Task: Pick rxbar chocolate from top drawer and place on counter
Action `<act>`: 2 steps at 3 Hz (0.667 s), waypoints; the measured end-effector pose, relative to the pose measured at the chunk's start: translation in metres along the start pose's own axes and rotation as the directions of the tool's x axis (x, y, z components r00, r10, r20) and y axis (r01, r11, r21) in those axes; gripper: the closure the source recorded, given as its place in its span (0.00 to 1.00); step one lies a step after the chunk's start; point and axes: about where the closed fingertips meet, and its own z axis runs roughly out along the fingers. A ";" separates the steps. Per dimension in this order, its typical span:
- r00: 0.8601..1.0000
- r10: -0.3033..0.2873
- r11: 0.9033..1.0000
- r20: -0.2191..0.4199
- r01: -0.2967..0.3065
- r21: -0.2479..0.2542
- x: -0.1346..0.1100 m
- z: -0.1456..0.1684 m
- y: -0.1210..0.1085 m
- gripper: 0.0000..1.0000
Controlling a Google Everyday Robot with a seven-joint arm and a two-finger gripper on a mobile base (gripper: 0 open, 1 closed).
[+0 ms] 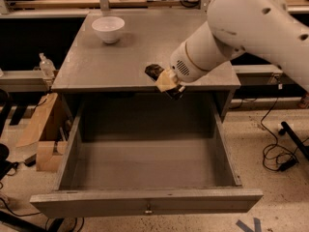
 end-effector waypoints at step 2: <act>0.990 -0.122 0.989 0.070 0.115 0.096 -0.042 -0.027 -0.022 1.00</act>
Offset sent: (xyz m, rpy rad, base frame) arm 0.0791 0.0219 0.0739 -0.0247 -0.2993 -0.0289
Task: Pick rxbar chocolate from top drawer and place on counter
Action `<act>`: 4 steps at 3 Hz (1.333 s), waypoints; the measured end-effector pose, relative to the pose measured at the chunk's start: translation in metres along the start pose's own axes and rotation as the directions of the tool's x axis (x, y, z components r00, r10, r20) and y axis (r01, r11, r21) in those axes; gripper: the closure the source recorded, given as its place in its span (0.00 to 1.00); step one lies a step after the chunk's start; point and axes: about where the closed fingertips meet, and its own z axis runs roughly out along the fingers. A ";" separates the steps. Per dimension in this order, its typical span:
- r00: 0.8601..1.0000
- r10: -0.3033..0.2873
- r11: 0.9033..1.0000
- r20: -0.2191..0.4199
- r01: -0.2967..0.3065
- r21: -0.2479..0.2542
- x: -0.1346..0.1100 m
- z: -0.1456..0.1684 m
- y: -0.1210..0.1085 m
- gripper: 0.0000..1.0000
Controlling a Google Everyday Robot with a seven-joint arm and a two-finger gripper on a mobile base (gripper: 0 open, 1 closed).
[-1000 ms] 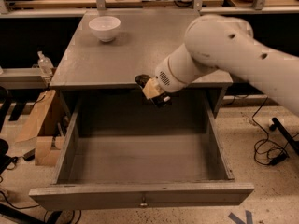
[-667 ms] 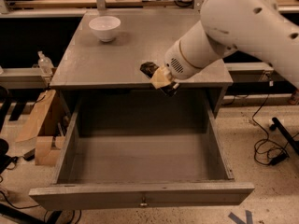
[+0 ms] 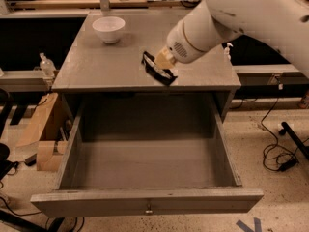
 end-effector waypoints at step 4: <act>0.992 0.075 0.945 0.099 -0.102 0.311 -0.110 0.087 -0.064 1.00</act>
Offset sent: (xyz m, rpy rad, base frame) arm 0.1072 0.0835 0.0357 0.0436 -0.2221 -0.1126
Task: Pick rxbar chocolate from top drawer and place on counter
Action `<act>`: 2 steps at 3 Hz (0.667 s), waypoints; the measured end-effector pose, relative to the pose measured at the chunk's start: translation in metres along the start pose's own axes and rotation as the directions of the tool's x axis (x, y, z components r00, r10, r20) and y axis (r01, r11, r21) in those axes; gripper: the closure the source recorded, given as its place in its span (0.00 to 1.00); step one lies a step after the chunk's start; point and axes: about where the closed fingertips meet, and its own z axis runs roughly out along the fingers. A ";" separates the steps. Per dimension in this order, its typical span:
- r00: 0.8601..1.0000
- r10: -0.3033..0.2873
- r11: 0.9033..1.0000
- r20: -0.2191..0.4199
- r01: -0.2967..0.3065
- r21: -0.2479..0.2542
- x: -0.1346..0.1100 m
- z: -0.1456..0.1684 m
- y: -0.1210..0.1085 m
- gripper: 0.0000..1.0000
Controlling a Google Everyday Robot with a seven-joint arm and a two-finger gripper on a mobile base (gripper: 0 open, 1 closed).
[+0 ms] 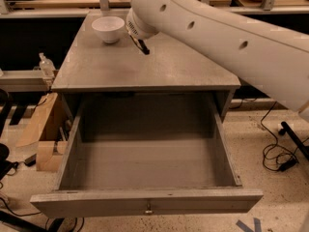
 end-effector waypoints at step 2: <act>0.980 0.179 0.962 -0.088 -0.156 0.223 0.031 0.028 -0.049 1.00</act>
Offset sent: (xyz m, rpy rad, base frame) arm 0.0501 -0.0942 -0.0447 0.0186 0.0517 -0.5282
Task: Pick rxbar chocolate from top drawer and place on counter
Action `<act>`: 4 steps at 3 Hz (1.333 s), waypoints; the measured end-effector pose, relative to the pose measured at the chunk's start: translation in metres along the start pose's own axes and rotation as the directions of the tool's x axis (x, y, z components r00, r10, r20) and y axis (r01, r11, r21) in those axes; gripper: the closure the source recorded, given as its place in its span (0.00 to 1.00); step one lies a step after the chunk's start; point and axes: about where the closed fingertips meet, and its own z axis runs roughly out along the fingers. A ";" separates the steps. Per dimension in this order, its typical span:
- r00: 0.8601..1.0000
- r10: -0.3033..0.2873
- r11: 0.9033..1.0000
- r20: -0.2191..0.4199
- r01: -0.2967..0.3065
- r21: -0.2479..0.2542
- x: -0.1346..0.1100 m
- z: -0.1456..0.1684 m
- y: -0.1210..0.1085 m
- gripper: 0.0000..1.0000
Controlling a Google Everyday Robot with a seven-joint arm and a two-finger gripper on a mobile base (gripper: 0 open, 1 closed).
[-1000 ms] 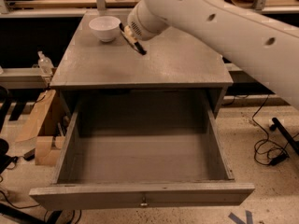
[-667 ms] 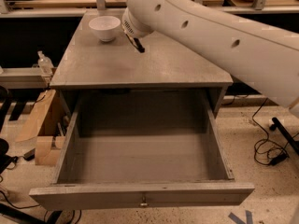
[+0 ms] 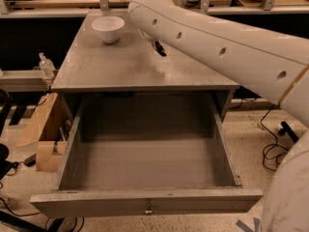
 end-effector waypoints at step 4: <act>1.000 0.031 1.000 -0.007 -0.031 0.003 0.003 0.001 0.000 0.05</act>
Offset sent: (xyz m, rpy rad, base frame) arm -0.0005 -0.0018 -0.0007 0.0274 0.0031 -0.0279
